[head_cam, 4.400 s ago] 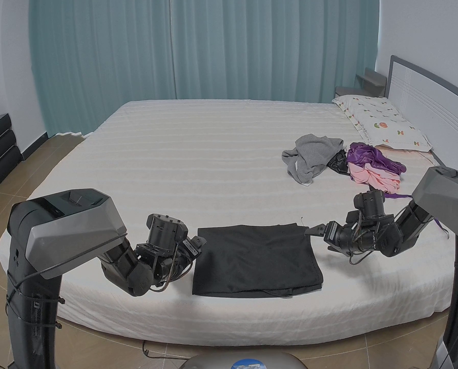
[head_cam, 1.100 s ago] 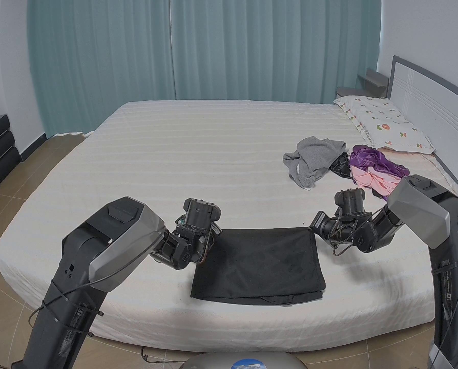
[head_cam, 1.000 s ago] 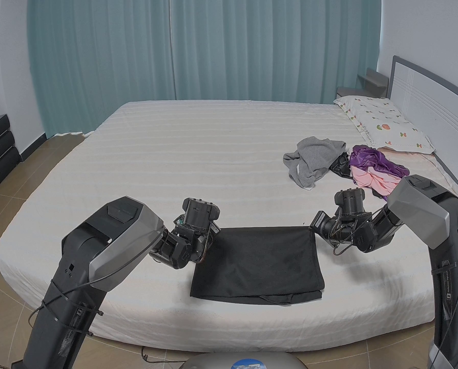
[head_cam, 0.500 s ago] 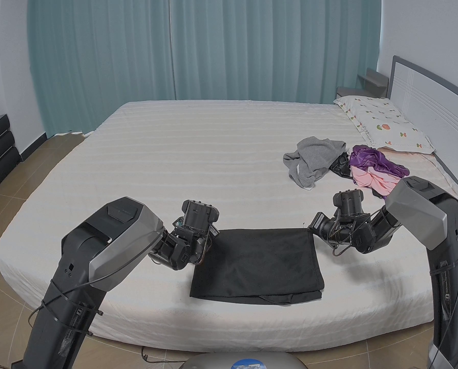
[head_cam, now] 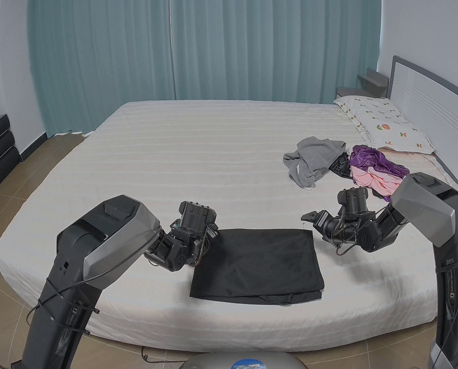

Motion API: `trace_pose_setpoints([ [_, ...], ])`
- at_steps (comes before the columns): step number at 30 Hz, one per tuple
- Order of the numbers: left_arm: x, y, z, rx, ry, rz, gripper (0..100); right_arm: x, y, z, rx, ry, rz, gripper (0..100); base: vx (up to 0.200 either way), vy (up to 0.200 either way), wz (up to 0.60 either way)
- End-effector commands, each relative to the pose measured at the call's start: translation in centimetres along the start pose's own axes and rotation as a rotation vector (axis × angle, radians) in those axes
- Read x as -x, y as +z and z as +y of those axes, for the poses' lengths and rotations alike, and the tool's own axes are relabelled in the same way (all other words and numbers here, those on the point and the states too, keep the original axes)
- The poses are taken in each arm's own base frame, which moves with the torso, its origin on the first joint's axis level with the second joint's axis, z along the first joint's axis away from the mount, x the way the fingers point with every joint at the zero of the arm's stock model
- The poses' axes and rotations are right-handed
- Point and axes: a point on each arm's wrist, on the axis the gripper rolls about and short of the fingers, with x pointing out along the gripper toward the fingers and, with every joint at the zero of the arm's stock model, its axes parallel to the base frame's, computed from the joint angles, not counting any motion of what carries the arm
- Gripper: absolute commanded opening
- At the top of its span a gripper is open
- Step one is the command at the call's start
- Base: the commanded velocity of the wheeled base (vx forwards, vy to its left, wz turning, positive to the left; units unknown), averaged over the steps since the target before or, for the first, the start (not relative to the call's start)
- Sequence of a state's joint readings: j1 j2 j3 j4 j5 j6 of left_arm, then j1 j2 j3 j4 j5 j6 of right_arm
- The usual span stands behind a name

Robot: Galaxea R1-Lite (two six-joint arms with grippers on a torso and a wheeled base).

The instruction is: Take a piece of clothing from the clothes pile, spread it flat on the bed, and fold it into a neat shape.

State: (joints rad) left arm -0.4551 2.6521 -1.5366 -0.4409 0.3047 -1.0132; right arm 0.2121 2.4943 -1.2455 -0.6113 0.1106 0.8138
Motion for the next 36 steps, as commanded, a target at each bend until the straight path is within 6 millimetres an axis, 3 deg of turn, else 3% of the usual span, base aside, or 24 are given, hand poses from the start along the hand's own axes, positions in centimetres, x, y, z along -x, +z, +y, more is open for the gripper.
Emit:
trace_pose_setpoints([
  [1,1.7,0.7,-0.2,0.013,-0.014,0.026,100,1.6,0.5,0.7,-0.014,0.017,-0.008,100,0.0,0.0,0.0],
  [6,4.4,1.3,1.0,0.002,-0.064,0.126,100,1.3,0.0,0.3,-0.013,0.027,-0.017,100,0.0,0.0,0.0],
  [12,5.9,1.1,3.6,-0.128,-0.242,0.214,100,1.6,-0.5,0.5,-0.005,0.034,-0.01,100,0.0,0.0,0.0],
  [19,5.1,-0.2,4.4,-0.248,-0.259,0.218,100,1.5,-0.6,0.5,0.0,0.033,-0.007,100,0.0,0.0,0.0],
  [28,4.2,-0.8,4.2,-0.256,-0.259,0.214,100,1.5,-0.6,0.5,0.0,0.034,-0.006,100,0.0,0.0,0.0],
  [29,4.2,-0.8,4.2,-0.258,-0.257,0.216,0,1.5,-0.6,0.5,0.001,0.034,-0.006,100,0.0,0.0,0.0],
  [36,4.2,-0.6,4.1,-0.252,-0.244,0.201,0,1.6,-0.8,0.6,0.002,0.034,-0.001,100,0.0,0.0,0.0],
])
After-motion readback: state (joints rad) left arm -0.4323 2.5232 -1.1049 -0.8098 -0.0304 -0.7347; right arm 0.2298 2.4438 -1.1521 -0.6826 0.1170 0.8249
